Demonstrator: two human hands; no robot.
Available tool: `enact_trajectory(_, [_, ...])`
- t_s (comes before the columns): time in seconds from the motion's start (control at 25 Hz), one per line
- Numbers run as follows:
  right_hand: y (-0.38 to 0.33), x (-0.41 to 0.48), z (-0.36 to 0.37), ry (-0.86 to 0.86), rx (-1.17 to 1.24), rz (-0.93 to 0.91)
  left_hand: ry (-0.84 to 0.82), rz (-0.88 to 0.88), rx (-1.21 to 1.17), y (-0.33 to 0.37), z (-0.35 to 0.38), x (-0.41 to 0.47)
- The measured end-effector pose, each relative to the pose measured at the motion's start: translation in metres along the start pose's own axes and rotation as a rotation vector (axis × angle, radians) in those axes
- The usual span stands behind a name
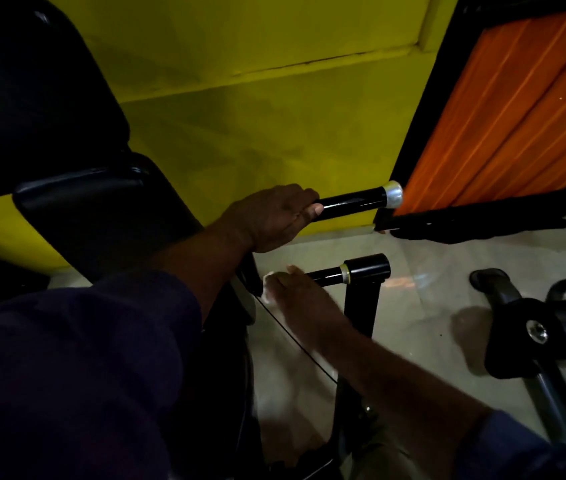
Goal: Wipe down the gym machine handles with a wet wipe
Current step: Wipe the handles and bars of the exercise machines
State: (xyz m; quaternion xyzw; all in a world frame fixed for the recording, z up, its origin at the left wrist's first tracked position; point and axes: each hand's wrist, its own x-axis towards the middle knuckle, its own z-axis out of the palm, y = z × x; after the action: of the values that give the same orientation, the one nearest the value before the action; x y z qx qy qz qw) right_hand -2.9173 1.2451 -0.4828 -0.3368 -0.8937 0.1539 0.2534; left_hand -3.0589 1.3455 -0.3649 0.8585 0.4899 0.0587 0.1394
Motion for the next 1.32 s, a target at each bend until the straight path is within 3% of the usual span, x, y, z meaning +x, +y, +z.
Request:
enact_trajectory(0.08, [0.045, -0.024, -0.023, 0.002, -0.091, -0.079, 0.009, -0.006, 0.001, -0.001, 0.002, 0.0])
enact_trajectory(0.16, [0.083, -0.05, -0.054, -0.009, -0.184, -0.003, 0.005, -0.009, 0.0, -0.002, 0.0, 0.001])
enact_trajectory(0.24, [0.082, -0.061, -0.067, 0.001, -0.166, 0.085, 0.006, -0.009, 0.01, -0.002, 0.0, 0.001])
enact_trajectory(0.32, [0.043, -0.059, -0.053, 0.167, -0.005, 0.233, 0.008, 0.001, 0.021, -0.001, 0.001, 0.002])
enact_trajectory(0.36, [0.017, -0.06, -0.035, 0.313, 0.142, 0.382, 0.01, 0.001, 0.023, -0.002, 0.002, 0.001])
enact_trajectory(0.44, [-0.034, -0.064, 0.003, 0.635, 0.585, 0.899, 0.028, -0.001, 0.015, -0.003, 0.002, 0.0])
enact_trajectory(0.52, [-0.054, -0.064, 0.026, 0.845, 1.384, 1.375, 0.04, 0.005, 0.001, -0.002, 0.002, 0.001])
enact_trajectory(0.56, [-0.05, -0.065, 0.03, 0.868, 1.734, 1.476, 0.044, 0.005, -0.01, -0.001, 0.002, 0.002])
enact_trajectory(0.64, [-0.027, -0.058, 0.026, 0.939, 2.08, 1.426, 0.043, 0.004, -0.009, -0.001, 0.002, 0.001])
enact_trajectory(0.8, [-0.002, -0.02, 0.025, 1.196, 2.149, 1.337, 0.052, 0.02, 0.008, -0.002, 0.001, 0.001])
enact_trajectory(0.88, [-0.025, -0.001, 0.043, 1.153, 2.231, 1.303, 0.048, 0.014, -0.001, -0.002, 0.001, 0.002])
enact_trajectory(1.04, [-0.084, 0.022, 0.076, 0.815, 2.429, 1.247, 0.049, 0.016, 0.015, -0.005, 0.003, 0.002])
enact_trajectory(1.12, [-0.09, 0.021, 0.072, 0.758, 2.469, 1.227, 0.043, 0.007, 0.016, -0.005, 0.002, 0.001])
enact_trajectory(1.2, [-0.069, 0.004, 0.063, 0.909, 2.531, 1.204, 0.05, 0.011, 0.027, -0.003, 0.003, 0.002])
enact_trajectory(1.32, [-0.021, -0.017, 0.05, 1.092, 2.41, 1.218, 0.056, 0.023, 0.022, -0.004, 0.002, 0.001])
